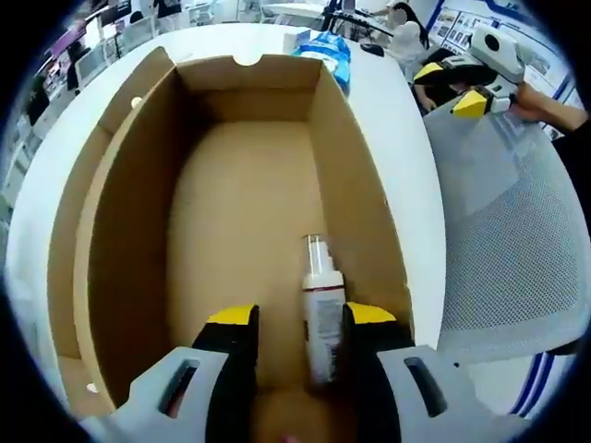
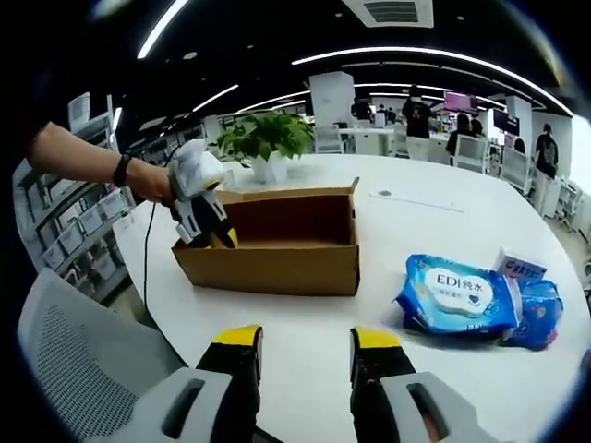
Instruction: Operate the shoe box by opening the lid, removing the specified soft item, and placing it in the target area until the item is outside and the box remains undamaged.
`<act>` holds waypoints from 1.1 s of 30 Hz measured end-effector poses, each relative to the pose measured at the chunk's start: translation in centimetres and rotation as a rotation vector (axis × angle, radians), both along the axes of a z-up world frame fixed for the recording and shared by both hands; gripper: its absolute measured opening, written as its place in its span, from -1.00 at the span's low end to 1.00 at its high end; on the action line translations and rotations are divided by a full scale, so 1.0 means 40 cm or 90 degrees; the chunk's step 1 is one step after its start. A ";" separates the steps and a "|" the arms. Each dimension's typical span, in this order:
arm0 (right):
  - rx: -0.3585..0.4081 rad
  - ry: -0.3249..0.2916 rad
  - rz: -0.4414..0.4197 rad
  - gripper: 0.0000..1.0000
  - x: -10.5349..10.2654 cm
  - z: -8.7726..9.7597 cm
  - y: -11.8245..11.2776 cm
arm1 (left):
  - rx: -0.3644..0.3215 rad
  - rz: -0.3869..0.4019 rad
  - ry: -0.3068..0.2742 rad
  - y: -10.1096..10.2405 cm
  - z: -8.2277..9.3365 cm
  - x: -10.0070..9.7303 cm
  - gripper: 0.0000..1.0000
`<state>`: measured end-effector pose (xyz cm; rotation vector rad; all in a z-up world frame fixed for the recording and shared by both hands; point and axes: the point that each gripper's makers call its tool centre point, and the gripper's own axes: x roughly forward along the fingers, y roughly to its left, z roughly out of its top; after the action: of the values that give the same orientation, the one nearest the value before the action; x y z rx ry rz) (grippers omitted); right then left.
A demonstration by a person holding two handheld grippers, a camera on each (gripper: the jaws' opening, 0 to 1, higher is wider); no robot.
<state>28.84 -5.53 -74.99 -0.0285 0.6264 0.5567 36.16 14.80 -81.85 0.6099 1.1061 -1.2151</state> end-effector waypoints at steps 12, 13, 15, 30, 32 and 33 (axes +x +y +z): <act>-0.006 0.005 0.004 -0.31 -0.005 -0.005 0.003 | 0.006 -0.046 -0.047 -0.004 -0.001 0.014 -0.38; -0.007 0.005 0.004 -0.31 -0.005 -0.005 0.003 | 0.012 -0.056 -0.049 -0.005 -0.006 0.011 -0.38; -0.008 0.007 0.005 -0.31 -0.007 -0.006 0.003 | 0.037 -0.093 -0.059 -0.002 -0.022 0.007 -0.39; -0.017 0.007 0.009 -0.31 -0.016 -0.003 0.003 | 0.051 -0.098 -0.082 0.000 -0.043 0.010 -0.61; -0.019 0.008 0.013 -0.32 -0.019 -0.002 0.005 | 0.040 -0.082 -0.083 0.003 -0.033 0.012 -0.61; -0.020 0.008 0.015 -0.32 -0.019 -0.003 0.006 | 0.034 -0.074 -0.087 0.003 -0.027 0.014 -0.62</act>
<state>28.07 -5.30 -75.11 -0.0615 0.6478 0.5702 36.73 14.91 -82.94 0.7956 1.0021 -1.2280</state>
